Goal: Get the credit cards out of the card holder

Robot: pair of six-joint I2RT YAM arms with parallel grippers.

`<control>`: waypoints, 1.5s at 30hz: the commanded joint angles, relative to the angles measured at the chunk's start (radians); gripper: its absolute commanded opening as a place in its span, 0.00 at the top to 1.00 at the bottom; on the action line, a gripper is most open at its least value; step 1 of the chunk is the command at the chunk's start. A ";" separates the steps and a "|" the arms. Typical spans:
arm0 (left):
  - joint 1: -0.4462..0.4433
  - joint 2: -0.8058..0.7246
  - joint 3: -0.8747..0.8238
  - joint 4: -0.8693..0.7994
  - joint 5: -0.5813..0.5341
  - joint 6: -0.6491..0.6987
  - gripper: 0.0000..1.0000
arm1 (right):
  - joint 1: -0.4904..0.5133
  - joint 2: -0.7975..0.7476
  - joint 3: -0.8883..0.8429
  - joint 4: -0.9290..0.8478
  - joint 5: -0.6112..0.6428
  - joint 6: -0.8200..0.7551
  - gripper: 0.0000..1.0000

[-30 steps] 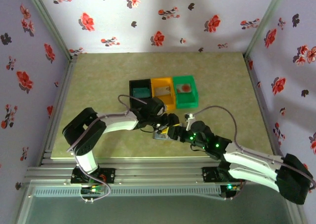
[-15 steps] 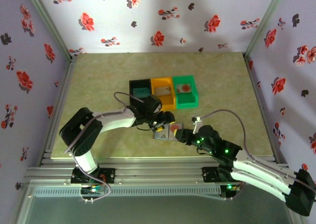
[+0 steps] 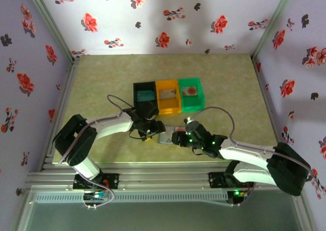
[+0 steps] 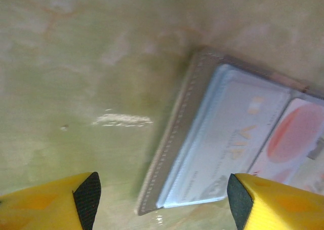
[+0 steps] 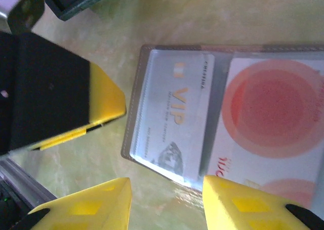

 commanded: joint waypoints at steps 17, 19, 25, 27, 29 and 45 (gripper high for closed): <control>-0.059 0.127 -0.013 -0.072 0.004 0.027 0.30 | -0.059 0.207 0.065 0.168 -0.070 0.061 0.60; -0.064 0.131 -0.029 -0.058 0.007 0.021 0.30 | -0.060 0.216 0.071 0.158 -0.061 0.057 0.60; -0.100 0.174 -0.041 -0.029 0.014 0.007 0.30 | -0.061 0.240 0.091 0.095 -0.008 0.046 0.60; -0.110 0.196 -0.043 -0.015 0.022 0.001 0.30 | -0.061 0.255 0.092 0.097 -0.010 0.043 0.61; -0.117 0.212 -0.045 -0.002 0.030 -0.006 0.30 | -0.062 0.269 0.093 0.107 -0.021 0.043 0.61; -0.138 0.284 -0.082 0.094 0.062 -0.032 0.30 | -0.069 0.330 0.110 0.067 -0.030 0.026 0.65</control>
